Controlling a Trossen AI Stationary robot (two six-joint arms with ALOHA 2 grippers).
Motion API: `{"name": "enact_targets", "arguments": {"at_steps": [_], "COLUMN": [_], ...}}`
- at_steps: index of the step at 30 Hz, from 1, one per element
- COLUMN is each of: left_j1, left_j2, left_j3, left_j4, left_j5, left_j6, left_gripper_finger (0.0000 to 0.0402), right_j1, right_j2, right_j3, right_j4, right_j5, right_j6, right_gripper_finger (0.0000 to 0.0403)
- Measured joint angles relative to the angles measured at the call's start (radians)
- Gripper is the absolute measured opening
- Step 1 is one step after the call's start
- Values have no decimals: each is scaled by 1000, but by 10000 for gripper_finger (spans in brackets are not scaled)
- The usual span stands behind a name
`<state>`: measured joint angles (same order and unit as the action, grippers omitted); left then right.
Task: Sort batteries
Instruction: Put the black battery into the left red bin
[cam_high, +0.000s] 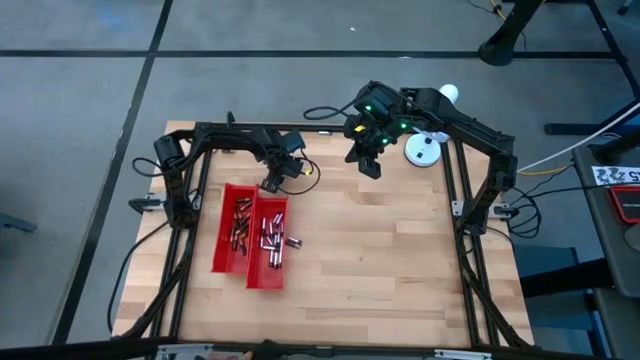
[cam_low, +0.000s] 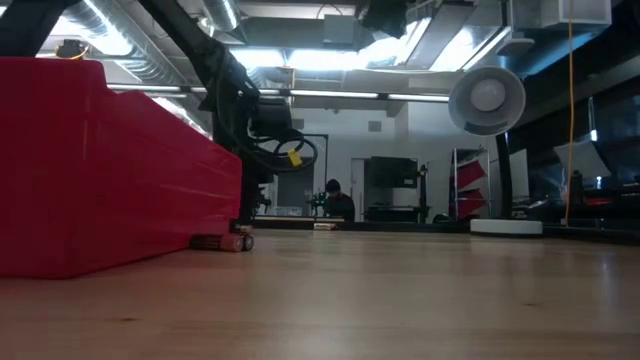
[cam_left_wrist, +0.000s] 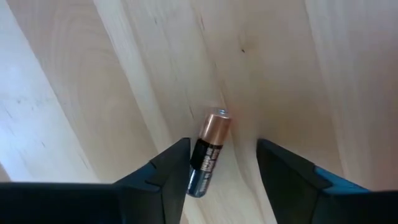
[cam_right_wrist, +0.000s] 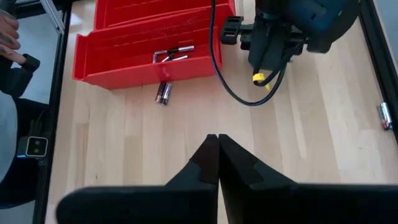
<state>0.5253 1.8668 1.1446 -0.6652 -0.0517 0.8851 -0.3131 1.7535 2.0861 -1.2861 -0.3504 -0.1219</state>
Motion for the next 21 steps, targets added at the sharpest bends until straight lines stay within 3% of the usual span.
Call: {"name": "enact_targets", "arguments": {"at_steps": [3,11,16,21], "left_j1": [9,12,12,12], "left_j2": [0,1,-21,-128], "left_j3": [0,0,-1,-1], "left_j4": [-6,3,0,-10], "left_j5": [4,-2,-4,-4], "left_j6": [-27,-48,-121,-173], "left_gripper_finger": [147,29,29,32], "right_j1": [0,0,0,0], "right_j2": [0,0,0,0], "right_j3": [0,0,0,0], "right_j4": [1,5,6,5], "right_j5": [0,1,1,1], "right_j6": [12,12,11,-6], "right_gripper_finger": [5,5,5,5]}}
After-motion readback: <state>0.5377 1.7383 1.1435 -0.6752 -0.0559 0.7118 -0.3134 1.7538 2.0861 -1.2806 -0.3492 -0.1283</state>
